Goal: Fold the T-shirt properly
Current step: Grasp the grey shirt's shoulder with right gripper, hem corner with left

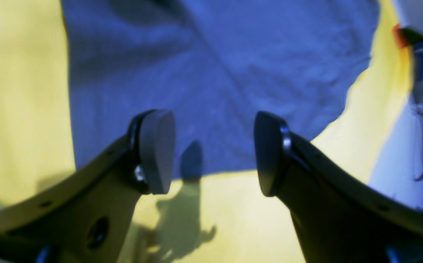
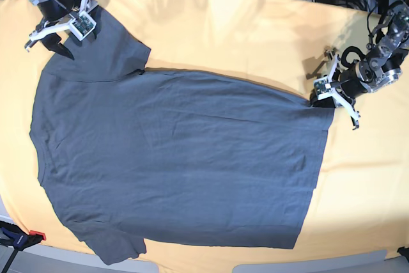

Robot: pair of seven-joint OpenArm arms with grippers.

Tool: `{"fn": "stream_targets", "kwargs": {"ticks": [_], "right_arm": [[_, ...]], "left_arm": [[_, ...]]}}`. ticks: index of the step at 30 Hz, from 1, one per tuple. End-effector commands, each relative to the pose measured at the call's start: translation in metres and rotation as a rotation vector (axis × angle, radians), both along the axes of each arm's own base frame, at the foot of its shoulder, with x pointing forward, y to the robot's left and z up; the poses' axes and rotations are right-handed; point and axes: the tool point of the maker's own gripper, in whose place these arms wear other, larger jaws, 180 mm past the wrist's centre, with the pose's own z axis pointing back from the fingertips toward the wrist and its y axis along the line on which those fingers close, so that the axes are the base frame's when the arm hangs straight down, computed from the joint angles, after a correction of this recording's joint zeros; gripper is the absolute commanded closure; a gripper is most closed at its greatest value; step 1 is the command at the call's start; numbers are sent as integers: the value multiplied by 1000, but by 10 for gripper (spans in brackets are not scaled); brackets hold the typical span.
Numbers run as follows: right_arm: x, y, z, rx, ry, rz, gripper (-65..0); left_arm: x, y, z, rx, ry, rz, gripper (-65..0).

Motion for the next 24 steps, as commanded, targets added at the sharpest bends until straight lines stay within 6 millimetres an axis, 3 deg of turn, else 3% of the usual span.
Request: {"fn": "stream_targets", "kwargs": {"ticks": [1, 7, 11, 16, 18, 20, 21, 24], "right_arm": [[1, -3, -4, -4, 3, 11, -366], [2, -43, -53, -59, 114, -45, -366], [16, -64, -64, -81, 112, -102, -366], [31, -75, -69, -88, 103, -124, -349], [33, -73, -70, -85, 115, -106, -249], [32, -70, -71, -77, 129, -88, -53], [32, -69, -71, -76, 129, -87, 0], [39, -73, -65, -77, 83, -116, 0]], "left_arm": [[5, 13, 5, 42, -11, 12, 0], [5, 13, 5, 43, -11, 12, 0], [5, 13, 5, 42, -11, 11, 0], [5, 12, 5, 42, -12, 11, 0], [5, 12, 5, 41, -13, 9, 0], [5, 11, 6, 40, -14, 8, 0], [5, 11, 6, 40, -14, 8, 0], [5, 12, 6, 43, -15, 8, 0]]}}
